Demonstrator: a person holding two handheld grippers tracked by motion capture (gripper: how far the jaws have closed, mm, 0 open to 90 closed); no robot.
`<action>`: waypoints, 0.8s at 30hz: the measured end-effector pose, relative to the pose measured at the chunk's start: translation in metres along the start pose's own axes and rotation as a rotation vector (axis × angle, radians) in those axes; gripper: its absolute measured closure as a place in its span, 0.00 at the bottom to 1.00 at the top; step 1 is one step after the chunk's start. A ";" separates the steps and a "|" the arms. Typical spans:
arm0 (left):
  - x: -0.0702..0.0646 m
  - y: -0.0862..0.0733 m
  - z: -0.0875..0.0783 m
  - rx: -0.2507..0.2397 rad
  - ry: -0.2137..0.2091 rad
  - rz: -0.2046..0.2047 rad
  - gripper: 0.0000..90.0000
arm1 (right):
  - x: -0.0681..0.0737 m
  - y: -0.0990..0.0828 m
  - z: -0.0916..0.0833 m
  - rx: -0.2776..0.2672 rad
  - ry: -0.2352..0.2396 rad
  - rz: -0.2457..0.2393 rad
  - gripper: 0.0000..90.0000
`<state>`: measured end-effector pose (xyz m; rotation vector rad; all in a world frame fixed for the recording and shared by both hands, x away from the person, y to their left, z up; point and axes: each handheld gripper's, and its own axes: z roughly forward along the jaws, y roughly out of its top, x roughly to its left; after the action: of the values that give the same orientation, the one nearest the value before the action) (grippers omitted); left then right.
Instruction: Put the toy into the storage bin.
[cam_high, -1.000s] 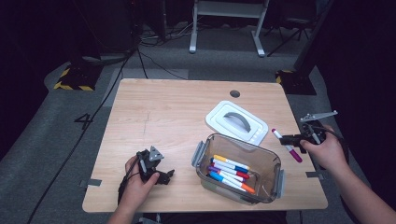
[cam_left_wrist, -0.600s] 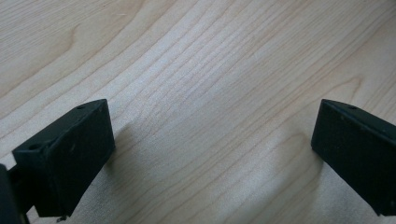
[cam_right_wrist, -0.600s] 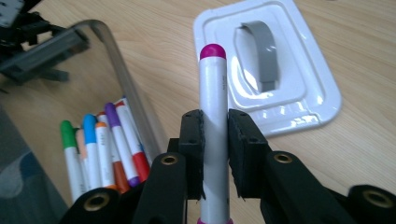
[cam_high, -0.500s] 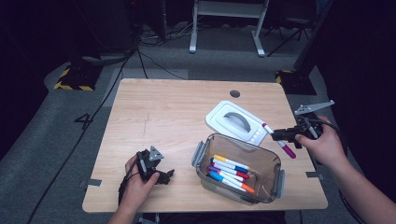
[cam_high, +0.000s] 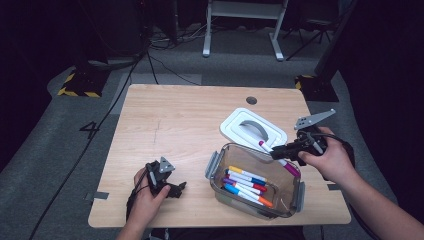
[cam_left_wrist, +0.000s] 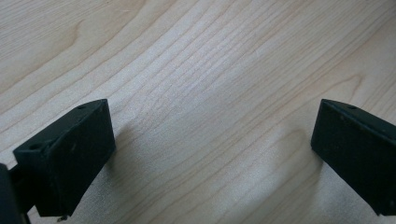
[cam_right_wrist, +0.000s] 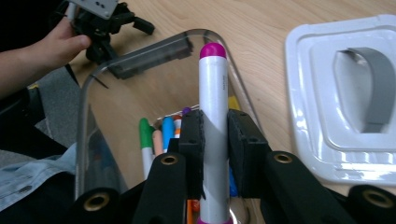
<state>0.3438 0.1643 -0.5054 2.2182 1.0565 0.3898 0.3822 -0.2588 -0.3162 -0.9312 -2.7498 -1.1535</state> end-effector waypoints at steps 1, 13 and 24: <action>0.000 0.000 0.000 0.000 0.000 0.000 0.00 | 0.000 0.000 0.000 0.000 0.000 0.000 0.86; 0.000 0.000 0.000 -0.001 -0.005 -0.003 0.00 | 0.030 0.003 0.038 0.066 0.121 -0.050 0.85; 0.000 0.000 0.001 -0.001 -0.012 0.000 0.00 | 0.053 -0.005 0.086 0.182 0.210 -0.079 0.86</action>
<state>0.3444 0.1644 -0.5058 2.2174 1.0493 0.3766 0.3539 -0.1780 -0.3691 -0.6478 -2.6850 -0.9295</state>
